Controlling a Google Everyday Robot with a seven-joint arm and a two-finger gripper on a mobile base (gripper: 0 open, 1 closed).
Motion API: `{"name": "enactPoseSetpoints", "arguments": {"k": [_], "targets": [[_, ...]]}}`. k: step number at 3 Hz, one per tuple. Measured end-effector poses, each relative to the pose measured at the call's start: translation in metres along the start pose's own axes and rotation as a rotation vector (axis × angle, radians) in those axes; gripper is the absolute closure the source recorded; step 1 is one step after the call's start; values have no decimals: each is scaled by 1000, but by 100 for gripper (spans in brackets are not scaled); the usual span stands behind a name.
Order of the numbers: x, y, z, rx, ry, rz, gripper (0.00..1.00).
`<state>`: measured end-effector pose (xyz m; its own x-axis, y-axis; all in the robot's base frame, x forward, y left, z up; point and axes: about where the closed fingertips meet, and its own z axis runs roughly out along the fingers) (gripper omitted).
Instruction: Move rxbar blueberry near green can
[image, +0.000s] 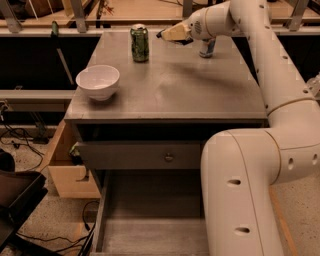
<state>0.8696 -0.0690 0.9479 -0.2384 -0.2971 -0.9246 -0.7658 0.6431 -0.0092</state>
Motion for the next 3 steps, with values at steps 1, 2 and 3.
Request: {"name": "enactPoseSetpoints", "arguments": {"k": [1,2,3], "targets": [[15,4,29,-13,28,10,100],[28,7,56,-26,38,22,98],[28,8,59,-29,40,23,77]]}}
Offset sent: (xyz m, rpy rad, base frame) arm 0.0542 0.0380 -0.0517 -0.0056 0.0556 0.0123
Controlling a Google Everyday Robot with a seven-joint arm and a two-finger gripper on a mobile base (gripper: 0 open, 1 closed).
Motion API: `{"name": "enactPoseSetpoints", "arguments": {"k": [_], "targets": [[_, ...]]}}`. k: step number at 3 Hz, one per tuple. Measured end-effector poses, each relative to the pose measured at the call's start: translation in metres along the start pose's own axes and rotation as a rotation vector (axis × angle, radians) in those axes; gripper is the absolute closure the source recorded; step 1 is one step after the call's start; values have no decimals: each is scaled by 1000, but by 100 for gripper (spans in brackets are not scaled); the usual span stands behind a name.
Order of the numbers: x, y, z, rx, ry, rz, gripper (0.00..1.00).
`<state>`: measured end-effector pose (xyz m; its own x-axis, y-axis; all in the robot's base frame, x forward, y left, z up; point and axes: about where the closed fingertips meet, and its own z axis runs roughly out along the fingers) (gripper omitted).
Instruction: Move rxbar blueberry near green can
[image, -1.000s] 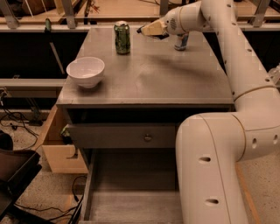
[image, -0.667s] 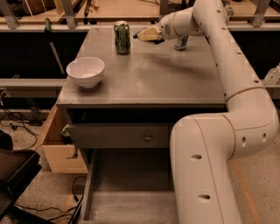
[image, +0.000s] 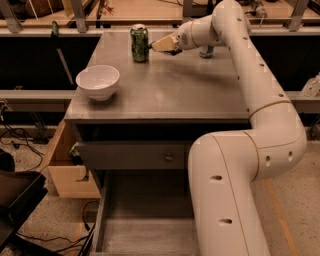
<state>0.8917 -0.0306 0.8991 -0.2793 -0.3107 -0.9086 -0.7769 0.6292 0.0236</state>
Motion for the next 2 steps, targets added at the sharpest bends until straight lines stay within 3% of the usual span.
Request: {"name": "enactPoseSetpoints", "arguments": {"k": [2], "targets": [[3,3,8,-10,5,2,30]]}}
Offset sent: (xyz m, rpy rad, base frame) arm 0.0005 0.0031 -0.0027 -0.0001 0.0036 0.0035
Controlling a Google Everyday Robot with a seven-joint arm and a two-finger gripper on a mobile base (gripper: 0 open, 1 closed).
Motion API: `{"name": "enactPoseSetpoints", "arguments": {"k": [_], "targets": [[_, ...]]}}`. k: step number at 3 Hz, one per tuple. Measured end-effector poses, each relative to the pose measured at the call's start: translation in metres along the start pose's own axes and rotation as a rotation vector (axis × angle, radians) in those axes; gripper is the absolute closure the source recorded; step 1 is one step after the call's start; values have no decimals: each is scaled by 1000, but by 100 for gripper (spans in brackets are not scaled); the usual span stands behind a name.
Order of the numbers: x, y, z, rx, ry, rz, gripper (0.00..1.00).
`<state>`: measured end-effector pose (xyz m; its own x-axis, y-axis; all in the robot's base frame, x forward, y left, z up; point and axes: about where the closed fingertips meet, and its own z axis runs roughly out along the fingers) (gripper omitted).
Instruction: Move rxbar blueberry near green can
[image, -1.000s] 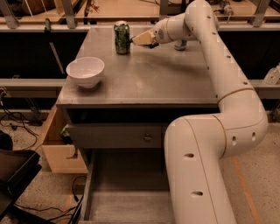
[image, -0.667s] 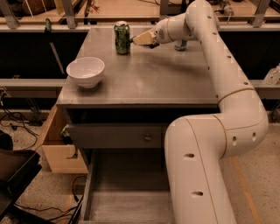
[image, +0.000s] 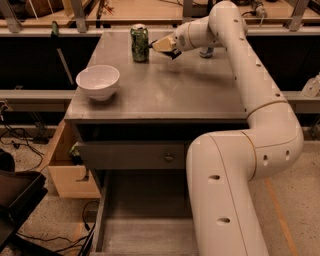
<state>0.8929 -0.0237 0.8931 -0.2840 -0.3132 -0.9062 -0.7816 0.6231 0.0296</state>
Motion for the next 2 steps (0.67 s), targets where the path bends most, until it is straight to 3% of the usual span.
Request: {"name": "enactPoseSetpoints", "arguments": {"k": [1,2], "targets": [[1,2,4,-4,3,1,7],[2,3,7,-8,5,2,0]]}}
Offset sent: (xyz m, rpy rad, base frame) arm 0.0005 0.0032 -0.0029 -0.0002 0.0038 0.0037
